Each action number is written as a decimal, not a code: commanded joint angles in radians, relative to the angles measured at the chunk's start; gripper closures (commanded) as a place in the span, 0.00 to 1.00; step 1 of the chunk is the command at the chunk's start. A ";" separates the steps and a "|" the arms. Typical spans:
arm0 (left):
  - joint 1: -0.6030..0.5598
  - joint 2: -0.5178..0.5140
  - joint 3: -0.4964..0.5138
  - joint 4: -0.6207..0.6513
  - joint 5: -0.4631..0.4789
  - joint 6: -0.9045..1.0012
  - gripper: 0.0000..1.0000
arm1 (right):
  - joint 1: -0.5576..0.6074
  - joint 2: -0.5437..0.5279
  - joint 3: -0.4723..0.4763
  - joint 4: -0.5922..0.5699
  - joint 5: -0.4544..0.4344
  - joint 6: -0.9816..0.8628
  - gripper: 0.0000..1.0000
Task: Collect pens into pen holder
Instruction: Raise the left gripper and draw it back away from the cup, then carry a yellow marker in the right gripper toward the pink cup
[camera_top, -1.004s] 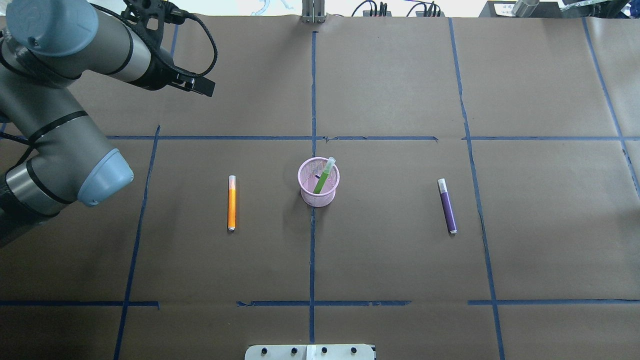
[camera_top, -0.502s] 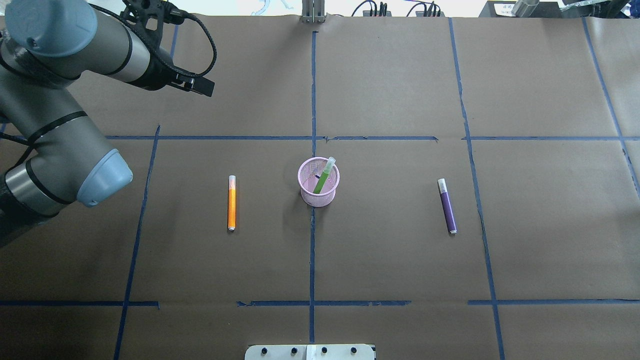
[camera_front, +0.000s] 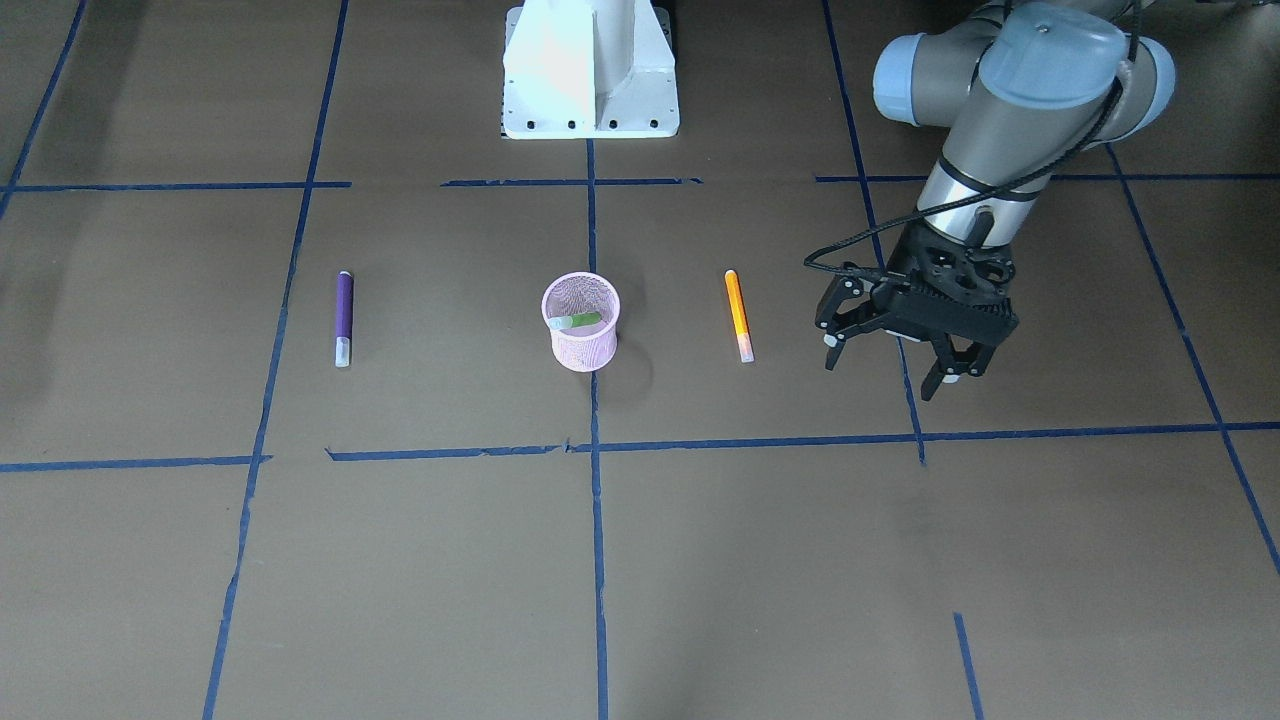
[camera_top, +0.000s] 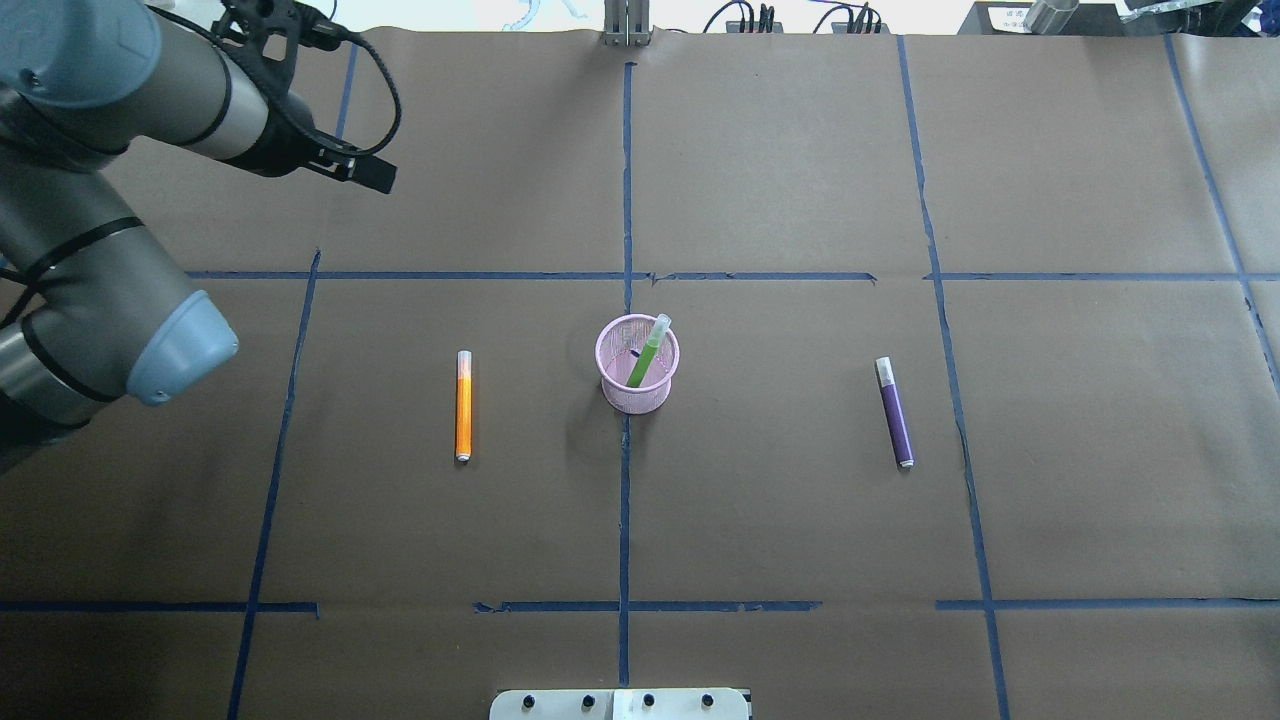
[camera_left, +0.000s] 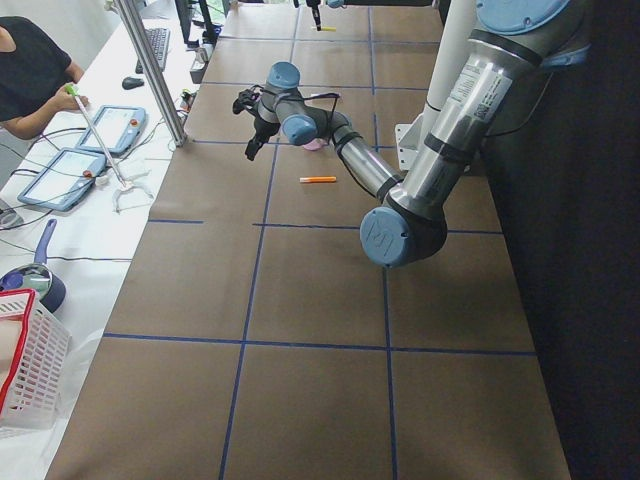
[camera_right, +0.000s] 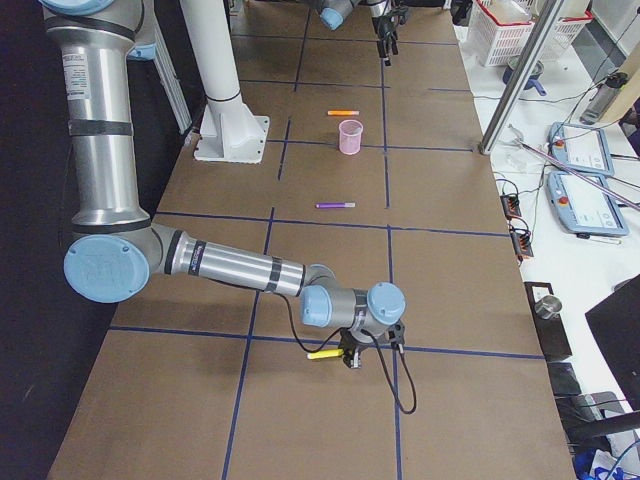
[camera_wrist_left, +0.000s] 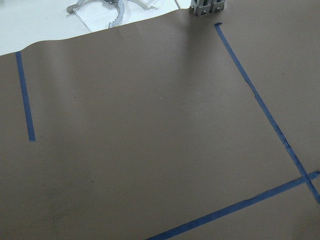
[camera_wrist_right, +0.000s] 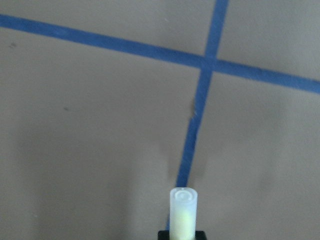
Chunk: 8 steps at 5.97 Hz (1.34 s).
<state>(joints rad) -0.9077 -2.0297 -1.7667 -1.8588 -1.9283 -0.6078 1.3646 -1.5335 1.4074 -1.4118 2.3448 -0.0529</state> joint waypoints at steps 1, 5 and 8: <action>-0.087 0.101 0.000 0.006 -0.081 0.152 0.00 | -0.008 0.003 0.148 0.133 -0.002 0.027 1.00; -0.261 0.261 0.033 0.048 -0.229 0.158 0.00 | -0.402 0.042 0.389 0.712 -0.288 0.915 1.00; -0.292 0.276 0.065 0.104 -0.205 0.149 0.00 | -0.785 0.122 0.565 0.702 -0.899 1.073 1.00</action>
<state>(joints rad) -1.1890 -1.7566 -1.7096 -1.7711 -2.1279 -0.4577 0.7176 -1.4301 1.9209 -0.7087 1.6655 0.9735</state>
